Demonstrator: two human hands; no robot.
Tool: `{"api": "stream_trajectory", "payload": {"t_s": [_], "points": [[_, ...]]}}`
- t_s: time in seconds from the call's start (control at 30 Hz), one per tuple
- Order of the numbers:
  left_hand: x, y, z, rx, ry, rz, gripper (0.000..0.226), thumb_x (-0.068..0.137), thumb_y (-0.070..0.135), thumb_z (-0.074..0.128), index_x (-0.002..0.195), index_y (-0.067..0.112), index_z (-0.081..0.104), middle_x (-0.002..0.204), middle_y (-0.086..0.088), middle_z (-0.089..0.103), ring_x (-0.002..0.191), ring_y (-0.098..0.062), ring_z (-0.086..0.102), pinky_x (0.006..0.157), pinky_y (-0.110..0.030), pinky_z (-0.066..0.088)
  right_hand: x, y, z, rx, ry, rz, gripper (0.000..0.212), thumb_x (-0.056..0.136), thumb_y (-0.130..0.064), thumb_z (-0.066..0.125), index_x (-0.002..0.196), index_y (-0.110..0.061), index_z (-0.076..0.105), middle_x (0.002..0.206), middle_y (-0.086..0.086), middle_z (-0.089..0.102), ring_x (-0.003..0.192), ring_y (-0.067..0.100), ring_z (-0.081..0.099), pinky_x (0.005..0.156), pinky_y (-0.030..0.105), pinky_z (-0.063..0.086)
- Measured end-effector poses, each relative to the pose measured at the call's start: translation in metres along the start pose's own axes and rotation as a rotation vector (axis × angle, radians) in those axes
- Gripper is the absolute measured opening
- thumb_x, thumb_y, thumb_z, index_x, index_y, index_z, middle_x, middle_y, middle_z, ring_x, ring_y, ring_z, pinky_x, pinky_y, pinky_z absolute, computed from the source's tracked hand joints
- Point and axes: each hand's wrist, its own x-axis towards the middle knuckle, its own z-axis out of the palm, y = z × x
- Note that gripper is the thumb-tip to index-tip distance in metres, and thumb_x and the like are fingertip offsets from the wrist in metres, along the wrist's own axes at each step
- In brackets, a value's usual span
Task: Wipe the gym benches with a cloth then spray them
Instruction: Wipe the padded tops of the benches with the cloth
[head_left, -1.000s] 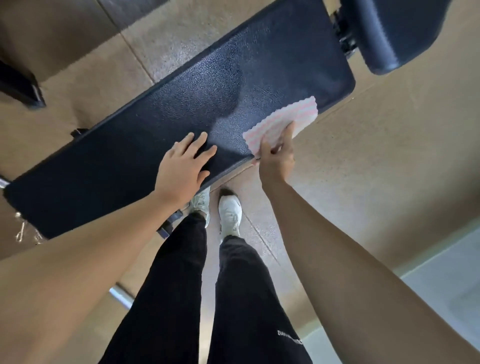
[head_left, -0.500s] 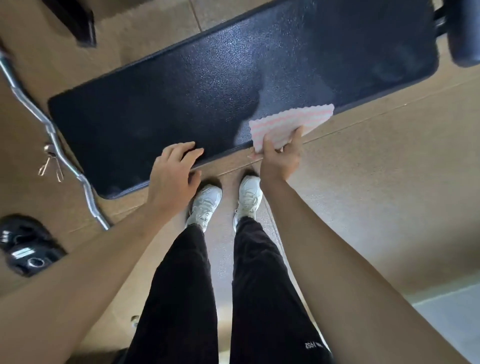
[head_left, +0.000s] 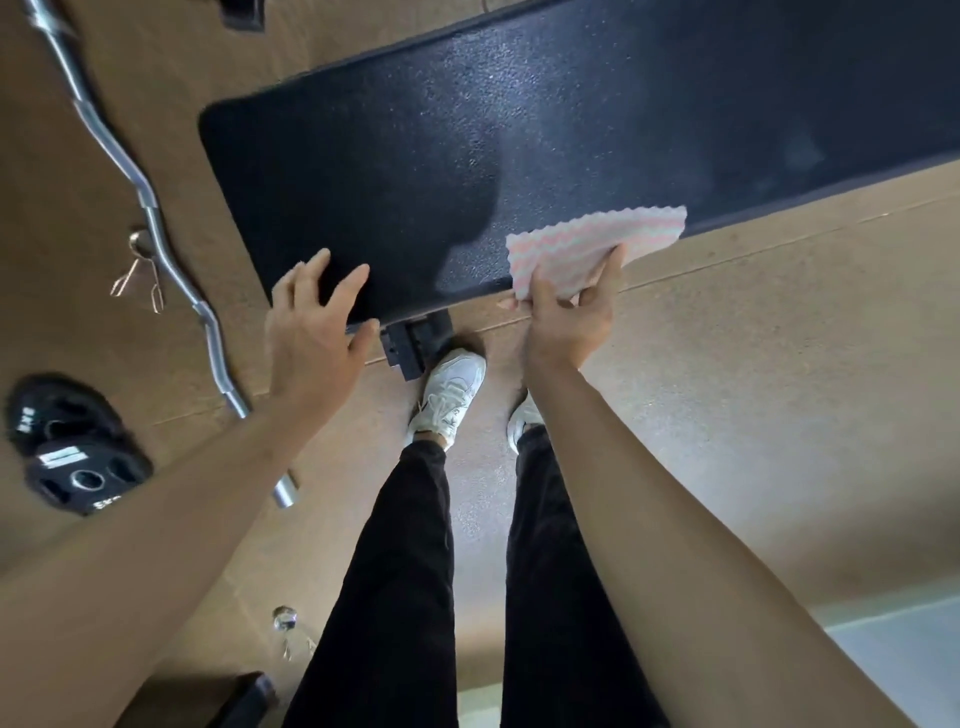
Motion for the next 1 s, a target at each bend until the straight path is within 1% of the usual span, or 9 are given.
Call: {"api": "stream_trajectory", "payload": {"t_s": [0.07,0.17,0.27,0.37,0.43,0.6,0.73,0.8,1.0], "points": [[-0.001,-0.005,0.000,-0.032,-0.003,0.018,0.058,0.093,0.025,0.071,0.148,0.019,0.053,0.157,-0.015,0.042,0.140,-0.040,0.040,0.106,-0.053,0.047,-0.019,0.005,0.008,-0.011,-0.044,0.029,0.094,0.077,-0.016,0.082,0.156,-0.028,0.033,0.133,0.008,0.064,0.110,0.020,0.069,0.089,0.043,0.061],[-0.003,-0.015,-0.002,-0.053,-0.014,0.075,0.057,0.092,0.021,0.072,0.146,0.016,0.055,0.155,-0.017,0.045,0.140,-0.040,0.041,0.105,-0.055,0.048,-0.042,0.018,0.021,-0.054,-0.125,0.060,0.101,0.071,-0.028,0.082,0.156,-0.037,0.028,0.130,0.008,0.066,0.114,0.027,0.067,0.092,0.048,0.059],[-0.008,-0.028,-0.004,-0.107,0.019,0.092,0.050,0.091,0.017,0.073,0.139,0.011,0.060,0.149,-0.017,0.051,0.136,-0.037,0.047,0.104,-0.053,0.049,-0.059,0.024,0.033,0.004,-0.180,0.144,0.097,0.078,-0.018,0.080,0.156,-0.040,0.026,0.113,-0.005,0.068,0.107,0.026,0.070,0.089,0.052,0.059],[-0.012,-0.042,-0.008,-0.215,0.083,-0.064,0.047,0.093,0.017,0.070,0.138,0.009,0.060,0.147,-0.016,0.052,0.134,-0.035,0.047,0.109,-0.042,0.044,-0.070,0.021,0.041,0.063,-0.141,0.211,0.073,0.094,-0.018,0.069,0.155,-0.034,0.032,0.091,-0.015,0.065,0.082,0.012,0.071,0.086,0.054,0.060],[-0.014,-0.050,-0.009,-0.316,0.084,-0.189,0.049,0.095,0.016,0.069,0.141,0.008,0.057,0.148,-0.016,0.050,0.136,-0.032,0.046,0.112,-0.034,0.038,-0.071,0.013,0.042,0.159,-0.125,0.349,0.056,0.102,-0.021,0.058,0.153,-0.027,0.039,0.091,-0.011,0.063,0.073,0.010,0.067,0.086,0.054,0.060],[-0.019,-0.056,-0.008,-0.496,0.058,-0.285,0.052,0.094,0.015,0.070,0.145,0.012,0.055,0.147,-0.012,0.048,0.121,-0.009,0.050,0.106,-0.024,0.043,-0.076,0.000,0.035,0.353,-0.347,0.644,0.016,0.107,-0.017,0.047,0.120,-0.010,0.054,0.118,0.016,0.064,0.109,0.035,0.068,0.090,0.054,0.058],[-0.013,-0.055,-0.007,-0.618,0.065,-0.358,0.050,0.094,0.018,0.070,0.142,0.015,0.057,0.141,-0.007,0.050,0.122,-0.020,0.057,0.106,-0.041,0.051,-0.078,-0.006,0.038,0.386,-0.441,0.783,0.023,0.108,-0.023,0.046,0.123,-0.008,0.053,0.105,0.012,0.069,0.122,0.040,0.061,0.081,0.051,0.061],[-0.013,-0.055,-0.008,-0.643,0.034,-0.366,0.050,0.095,0.018,0.069,0.143,0.015,0.056,0.142,-0.007,0.050,0.125,-0.023,0.056,0.107,-0.043,0.051,-0.078,-0.009,0.041,0.406,-0.437,0.829,0.033,0.106,-0.025,0.048,0.131,-0.005,0.052,0.118,0.015,0.066,0.120,0.041,0.062,0.081,0.051,0.062],[-0.014,-0.068,-0.010,-0.734,0.014,-0.405,0.054,0.096,0.015,0.068,0.148,0.021,0.052,0.140,-0.002,0.055,0.122,-0.017,0.059,0.105,-0.040,0.052,-0.093,-0.003,0.062,0.466,-0.360,0.927,0.032,0.106,-0.029,0.048,0.120,-0.001,0.055,0.118,0.018,0.062,0.122,0.041,0.057,0.102,0.054,0.050]]}}
